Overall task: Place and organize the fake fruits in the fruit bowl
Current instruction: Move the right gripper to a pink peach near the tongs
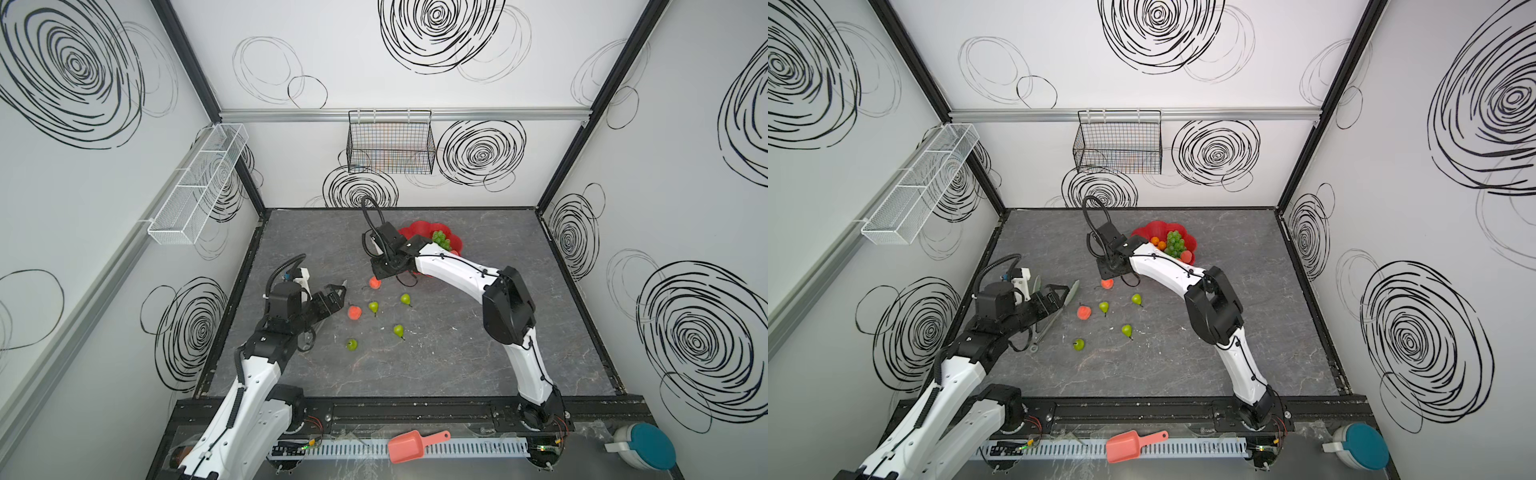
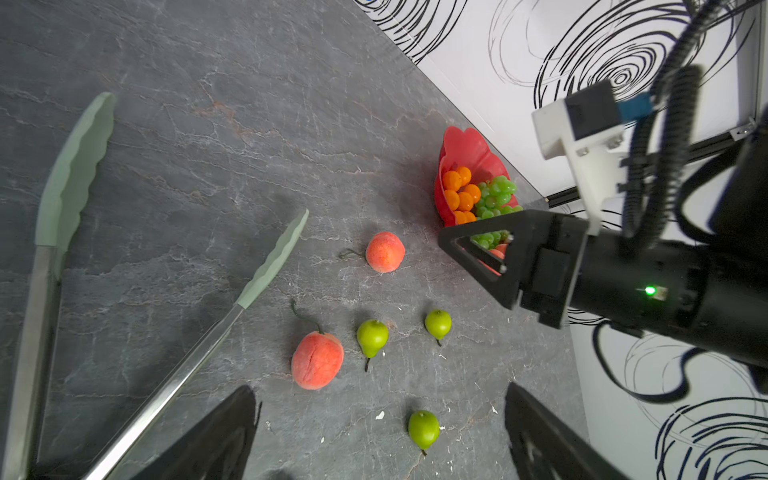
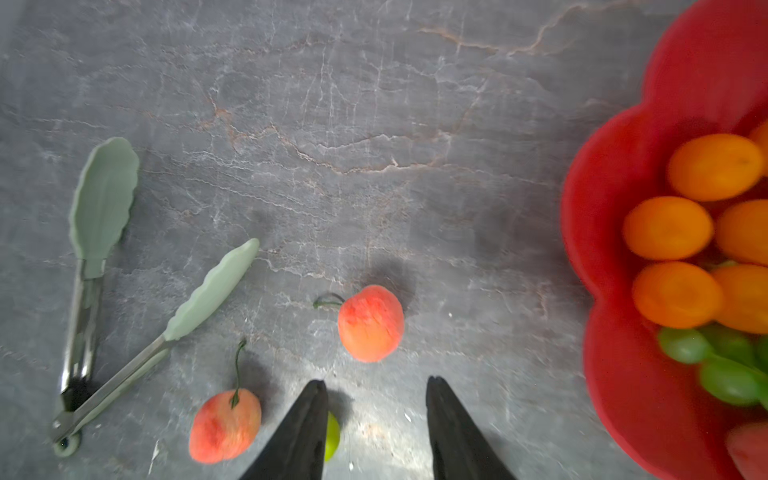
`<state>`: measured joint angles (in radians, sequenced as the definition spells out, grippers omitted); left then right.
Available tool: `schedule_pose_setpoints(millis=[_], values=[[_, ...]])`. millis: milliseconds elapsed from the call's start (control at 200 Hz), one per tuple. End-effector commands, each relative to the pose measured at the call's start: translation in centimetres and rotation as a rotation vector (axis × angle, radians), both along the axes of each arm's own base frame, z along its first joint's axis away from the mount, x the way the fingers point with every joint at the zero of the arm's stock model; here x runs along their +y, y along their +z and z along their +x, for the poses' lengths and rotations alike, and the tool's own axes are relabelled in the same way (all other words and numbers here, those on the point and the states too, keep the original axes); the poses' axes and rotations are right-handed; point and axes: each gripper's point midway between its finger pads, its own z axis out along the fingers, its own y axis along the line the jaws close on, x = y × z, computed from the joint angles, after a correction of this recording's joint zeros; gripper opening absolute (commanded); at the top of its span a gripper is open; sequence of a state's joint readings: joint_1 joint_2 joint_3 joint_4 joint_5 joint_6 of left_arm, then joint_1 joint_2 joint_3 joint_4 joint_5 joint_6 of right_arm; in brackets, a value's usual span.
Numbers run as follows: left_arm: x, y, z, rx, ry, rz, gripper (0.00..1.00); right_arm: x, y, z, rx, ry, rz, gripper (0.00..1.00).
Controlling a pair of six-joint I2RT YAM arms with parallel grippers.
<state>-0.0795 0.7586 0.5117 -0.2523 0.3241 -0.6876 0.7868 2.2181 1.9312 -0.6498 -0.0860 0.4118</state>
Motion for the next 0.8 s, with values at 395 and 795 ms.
schedule_pose_setpoints(millis=[395, 795], values=[[0.4, 0.6, 0.8, -0.035, -0.031, -0.046, 0.96, 0.8, -4.2, 0.7, 0.081, -0.018, -0.066, 0.60], [0.4, 0.4, 0.9, -0.036, -0.031, -0.052, 0.96, 1.2, -5.8, 0.5, 0.116, 0.005, -0.082, 0.59]])
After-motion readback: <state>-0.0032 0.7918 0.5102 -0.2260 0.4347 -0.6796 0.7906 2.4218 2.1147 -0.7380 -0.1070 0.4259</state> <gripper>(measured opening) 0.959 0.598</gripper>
